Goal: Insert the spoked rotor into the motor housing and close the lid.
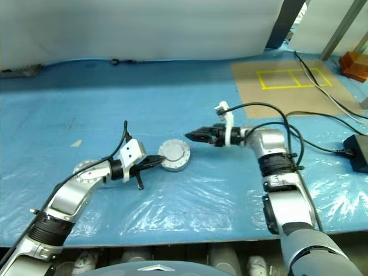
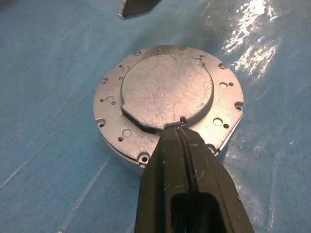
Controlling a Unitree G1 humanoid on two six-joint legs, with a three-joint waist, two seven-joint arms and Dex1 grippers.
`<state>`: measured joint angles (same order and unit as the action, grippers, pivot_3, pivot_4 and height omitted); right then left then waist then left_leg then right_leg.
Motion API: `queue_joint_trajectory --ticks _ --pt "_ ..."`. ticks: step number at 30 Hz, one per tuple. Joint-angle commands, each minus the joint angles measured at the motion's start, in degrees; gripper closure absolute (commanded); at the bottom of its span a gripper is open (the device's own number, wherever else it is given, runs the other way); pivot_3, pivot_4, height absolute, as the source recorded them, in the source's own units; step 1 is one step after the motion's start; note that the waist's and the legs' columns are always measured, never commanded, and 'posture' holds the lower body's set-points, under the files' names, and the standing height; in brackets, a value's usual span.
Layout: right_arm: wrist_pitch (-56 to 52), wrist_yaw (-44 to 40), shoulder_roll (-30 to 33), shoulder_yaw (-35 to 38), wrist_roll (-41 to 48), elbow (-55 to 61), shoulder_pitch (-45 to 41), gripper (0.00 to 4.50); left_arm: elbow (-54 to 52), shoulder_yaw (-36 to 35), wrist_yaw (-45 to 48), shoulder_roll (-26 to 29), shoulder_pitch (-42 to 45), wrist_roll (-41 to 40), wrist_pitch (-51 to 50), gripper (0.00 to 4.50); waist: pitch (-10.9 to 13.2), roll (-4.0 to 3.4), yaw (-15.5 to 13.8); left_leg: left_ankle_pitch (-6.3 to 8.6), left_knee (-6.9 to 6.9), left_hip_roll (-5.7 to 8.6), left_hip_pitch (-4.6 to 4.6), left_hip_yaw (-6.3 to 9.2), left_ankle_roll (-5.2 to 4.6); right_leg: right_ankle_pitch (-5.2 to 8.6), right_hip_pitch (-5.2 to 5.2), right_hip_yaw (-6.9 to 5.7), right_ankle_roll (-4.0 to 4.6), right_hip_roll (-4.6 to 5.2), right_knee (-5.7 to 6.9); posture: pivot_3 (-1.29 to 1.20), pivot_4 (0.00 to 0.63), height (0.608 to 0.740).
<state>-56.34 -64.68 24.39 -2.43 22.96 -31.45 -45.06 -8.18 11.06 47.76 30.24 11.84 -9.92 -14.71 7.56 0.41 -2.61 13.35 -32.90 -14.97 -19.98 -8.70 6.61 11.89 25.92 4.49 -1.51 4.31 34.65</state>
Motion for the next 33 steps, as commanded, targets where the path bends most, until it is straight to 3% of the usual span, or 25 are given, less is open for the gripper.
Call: queue_joint_trajectory --ticks 1,15,28,31,33 --pt "-7.8 -0.7 -0.2 0.8 3.6 0.5 0.6 0.02 0.2 0.9 0.1 0.6 -1.6 1.2 -0.7 4.5 0.0 -0.02 0.0 0.0 0.0 0.0 0.0 0.0 0.0 0.0 0.0 0.0 0.0 0.0 0.02 0.0 0.15 0.74" --pt "-14.1 2.3 -3.9 -3.7 5.4 4.4 6.0 0.02 1.0 0.4 -0.7 0.2 -1.6 1.4 0.2 4.5 0.0 -0.05 0.0 0.0 -0.06 -0.01 0.05 -0.01 -0.01 0.0 -0.01 0.01 0.02 0.0 0.08 0.0 0.15 0.74" --pt "-8.9 10.8 -11.0 4.1 5.5 -2.8 3.2 0.02 1.0 0.7 -1.3 0.0 -1.9 1.5 0.4 4.5 0.0 -0.03 0.2 0.0 -0.07 -0.01 0.33 -0.02 -0.01 0.0 -0.2 0.09 0.05 0.0 0.11 0.0 0.15 0.74" --pt "-8.9 10.3 -10.7 3.6 5.6 -2.6 4.1 0.56 1.2 0.6 -1.2 0.1 -1.6 1.5 0.5 4.5 0.0 -0.04 0.2 0.0 -0.07 -0.01 0.33 -0.03 -0.01 0.0 -0.21 0.1 0.05 0.0 0.1 0.0 0.15 0.74" --pt "-8.8 10.4 -10.7 3.6 5.9 -2.5 4.5 1.22 1.3 0.5 -1.2 0.1 -1.5 1.5 0.5 4.5 0.0 -0.04 0.1 0.0 -0.06 -0.01 0.31 -0.02 -0.01 0.0 -0.21 0.08 0.05 0.0 0.08 0.0 0.15 0.74"
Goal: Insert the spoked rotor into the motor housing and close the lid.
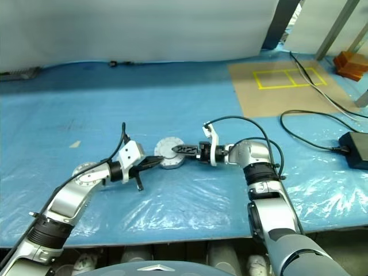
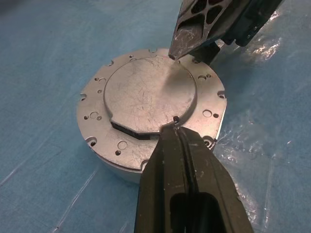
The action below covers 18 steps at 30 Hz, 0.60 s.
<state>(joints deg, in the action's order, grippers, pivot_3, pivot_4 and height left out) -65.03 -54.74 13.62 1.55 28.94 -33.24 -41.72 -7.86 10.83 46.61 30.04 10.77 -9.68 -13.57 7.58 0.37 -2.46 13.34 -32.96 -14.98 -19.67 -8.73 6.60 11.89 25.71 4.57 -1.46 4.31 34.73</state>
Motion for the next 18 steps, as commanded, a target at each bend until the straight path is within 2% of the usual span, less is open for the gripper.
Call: queue_joint_trajectory --ticks 1,3,5,14,18 --pt "-0.3 0.3 0.0 -0.2 0.2 -0.4 1.3 1.57 1.0 0.8 0.0 0.3 -0.4 1.3 -0.6 4.5 0.0 0.0 0.0 0.0 0.0 0.0 -0.01 0.0 0.0 0.0 0.0 -0.01 0.0 0.0 -0.01 0.0 0.15 0.74" --pt "-0.6 0.2 0.1 0.1 0.7 0.1 1.4 2.2 1.0 0.9 0.1 0.3 -0.4 1.3 -0.5 4.5 0.0 -0.03 -0.1 0.0 0.0 0.0 -0.03 0.0 0.0 0.0 0.0 -0.02 0.0 0.0 -0.01 0.0 0.15 0.74" --pt "-0.8 -0.1 0.3 -0.2 1.1 0.7 1.7 2.54 1.0 1.0 0.2 0.3 -0.3 1.3 -0.6 4.5 0.0 -0.05 -0.2 0.0 0.02 0.01 -0.03 0.0 0.0 0.0 0.0 -0.02 0.0 0.0 -0.01 0.0 0.15 0.74" --pt "-2.4 -1.9 1.1 -2.4 2.3 5.1 3.4 2.64 1.0 0.9 0.4 0.3 -0.1 1.4 -0.7 4.5 0.0 -0.06 -0.5 0.0 0.01 0.01 -0.03 0.0 0.0 0.0 -0.01 -0.03 0.0 0.02 -0.01 0.0 0.15 0.74" --pt "-4.1 -2.4 0.6 -0.2 5.0 6.4 3.3 2.64 0.7 0.8 0.3 0.2 -0.2 1.5 -0.8 4.5 0.0 -0.05 -0.6 0.0 0.01 0.01 -0.05 0.0 -0.01 0.0 -0.01 -0.03 0.0 0.02 -0.02 0.0 0.15 0.74"
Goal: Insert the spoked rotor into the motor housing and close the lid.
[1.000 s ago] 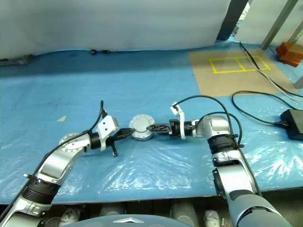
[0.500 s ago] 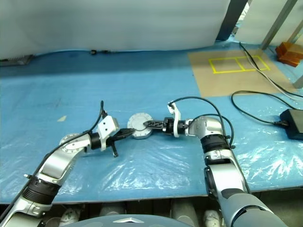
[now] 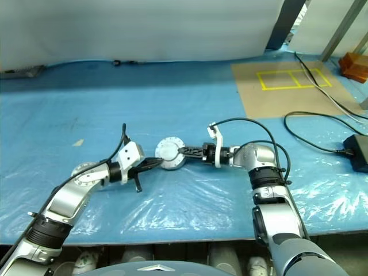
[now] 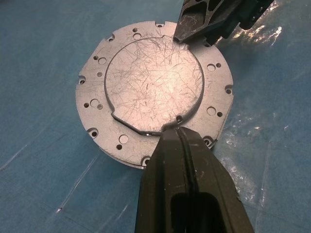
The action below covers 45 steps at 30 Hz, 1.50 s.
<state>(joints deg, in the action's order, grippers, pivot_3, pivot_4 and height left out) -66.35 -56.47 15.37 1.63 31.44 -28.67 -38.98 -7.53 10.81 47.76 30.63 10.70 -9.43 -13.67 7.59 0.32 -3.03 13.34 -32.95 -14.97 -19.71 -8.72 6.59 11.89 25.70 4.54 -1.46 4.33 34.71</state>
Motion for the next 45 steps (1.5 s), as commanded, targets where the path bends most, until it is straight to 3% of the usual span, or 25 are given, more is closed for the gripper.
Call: queue_joint_trajectory --ticks 1,7,13,17,21,35,40,45 --pt "-3.3 -0.6 -1.3 0.5 3.2 2.0 0.3 2.64 0.4 0.8 -0.8 -0.4 -0.1 1.2 -0.7 4.5 0.0 0.0 0.0 0.0 0.0 0.0 0.0 0.0 0.0 0.0 0.0 0.0 0.0 0.0 0.0 0.0 0.15 0.74" --pt "-5.6 1.0 -3.0 5.4 5.7 0.9 -1.4 2.64 0.2 0.8 -1.0 -0.5 -0.3 1.5 -0.7 4.5 0.1 -0.06 0.1 0.0 0.0 0.0 -0.04 0.0 0.0 0.0 0.05 0.0 0.0 -0.01 0.0 0.0 0.15 0.74" --pt "-5.4 2.9 -4.1 4.3 4.2 2.4 -1.0 2.64 0.6 0.7 -1.0 -0.5 -0.2 1.6 -0.4 4.5 0.1 -0.09 0.2 0.0 0.0 0.0 -0.08 0.0 0.0 0.0 0.09 -0.01 0.0 -0.01 -0.01 0.0 0.15 0.74" --pt "-2.7 4.5 -4.0 2.8 1.9 1.9 -0.3 3.24 0.7 0.9 -1.0 -0.8 0.1 1.6 -0.5 4.5 0.1 -0.09 0.3 0.0 0.0 0.0 -0.06 0.0 0.0 0.0 0.09 0.0 0.0 -0.01 0.02 0.0 0.15 0.74" --pt "-1.7 5.6 -3.8 3.3 1.5 0.8 0.1 3.24 -0.3 0.1 -0.8 -1.0 -0.3 0.4 -1.1 4.5 0.1 -0.09 0.4 0.0 0.0 0.0 -0.04 0.0 0.0 0.0 0.08 0.02 0.0 -0.01 0.03 0.0 0.15 0.74" --pt "-6.2 9.1 -4.8 7.8 4.2 -3.7 -1.5 3.24 -11.6 -16.4 -1.2 -0.5 -1.0 -20.5 -14.2 4.5 0.1 -0.08 0.8 -0.01 0.08 -0.01 -0.22 0.01 0.01 -0.01 0.31 0.04 0.0 -0.11 0.02 0.0 0.15 0.74" --pt "-5.8 15.4 -7.0 13.1 5.0 -5.5 -4.2 3.24 -10.5 -21.4 -5.5 -1.7 -0.8 -26.1 -20.0 4.5 0.1 -0.11 0.7 -0.01 0.08 -0.01 -0.19 0.0 0.01 -0.01 0.31 0.04 0.0 -0.11 0.04 0.0 0.15 0.74" --pt "-15.6 12.5 -7.0 18.4 12.7 -4.0 -7.5 3.24 -11.3 -24.9 -9.0 -3.3 -1.7 -32.8 -26.0 4.5 0.4 -0.11 0.3 -0.01 0.04 -0.01 -0.21 0.02 0.01 -0.02 0.37 -0.01 -0.01 -0.08 -0.01 0.0 0.15 0.74"
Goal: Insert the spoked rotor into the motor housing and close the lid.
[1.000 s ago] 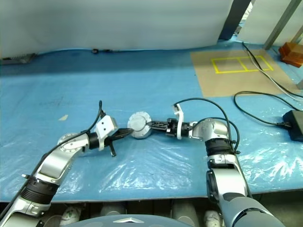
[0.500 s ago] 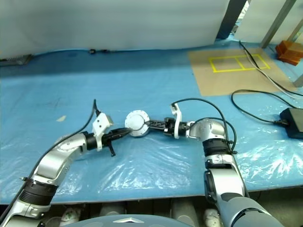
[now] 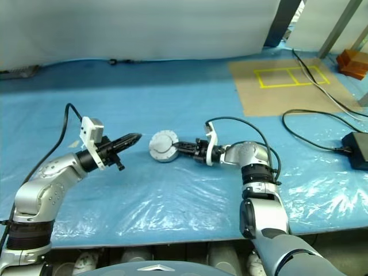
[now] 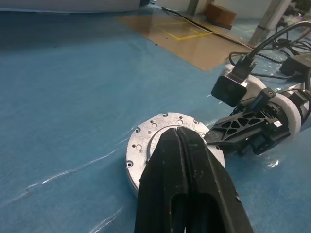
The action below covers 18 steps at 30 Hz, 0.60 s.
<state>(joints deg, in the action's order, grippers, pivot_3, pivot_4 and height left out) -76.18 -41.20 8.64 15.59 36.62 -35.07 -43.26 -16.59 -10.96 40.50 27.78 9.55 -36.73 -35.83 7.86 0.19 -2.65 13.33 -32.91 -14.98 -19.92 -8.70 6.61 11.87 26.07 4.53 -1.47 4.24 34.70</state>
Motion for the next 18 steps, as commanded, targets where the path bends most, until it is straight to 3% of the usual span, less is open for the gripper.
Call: queue_joint_trajectory --ticks 1,4,9,12,18 --pt "-7.4 -3.3 -0.4 5.2 8.9 3.2 -3.6 3.24 -2.8 -4.3 -2.3 -0.7 -0.7 -8.1 -5.4 4.5 0.1 0.01 -0.2 -0.01 0.0 0.0 -0.07 0.02 0.0 -0.04 0.07 -0.04 -0.06 0.0 0.01 0.0 0.15 0.74" --pt "-9.5 -2.9 -1.3 6.2 11.4 6.6 -3.9 3.24 -2.1 -9.8 -4.7 -2.4 -0.2 -17.2 -8.6 4.5 0.2 0.03 -0.4 -0.02 0.02 -0.01 -0.22 0.03 0.0 -0.14 0.19 -0.08 -0.23 -0.04 0.0 0.0 0.15 0.74" --pt "-11.2 -1.1 -2.8 8.1 14.2 10.0 -4.7 3.24 -1.9 -13.6 -6.5 -3.0 -1.7 -25.4 -11.0 4.5 0.2 0.06 -0.7 -0.01 0.04 -0.02 -0.26 0.06 0.01 -0.15 0.17 -0.12 -0.25 -0.04 -0.06 0.0 0.15 0.74" --pt "-11.3 0.2 -3.5 9.4 15.2 10.5 -5.4 3.24 -1.0 -16.2 -7.9 -4.2 -2.8 -32.4 -12.2 3.88 0.2 0.06 -1.2 0.0 0.05 -0.03 -0.22 0.06 0.02 -0.15 0.18 -0.14 -0.24 -0.02 -0.04 0.0 0.15 0.74" --pt "-11.7 1.8 -4.5 10.1 16.0 11.1 -6.3 3.24 -2.7 -14.6 -11.2 -5.1 -4.9 -37.2 -13.2 1.91 0.2 0.09 -1.6 0.0 0.0 -0.05 -0.21 0.07 0.02 -0.15 0.16 -0.18 -0.25 0.0 0.02 0.0 0.15 0.74"
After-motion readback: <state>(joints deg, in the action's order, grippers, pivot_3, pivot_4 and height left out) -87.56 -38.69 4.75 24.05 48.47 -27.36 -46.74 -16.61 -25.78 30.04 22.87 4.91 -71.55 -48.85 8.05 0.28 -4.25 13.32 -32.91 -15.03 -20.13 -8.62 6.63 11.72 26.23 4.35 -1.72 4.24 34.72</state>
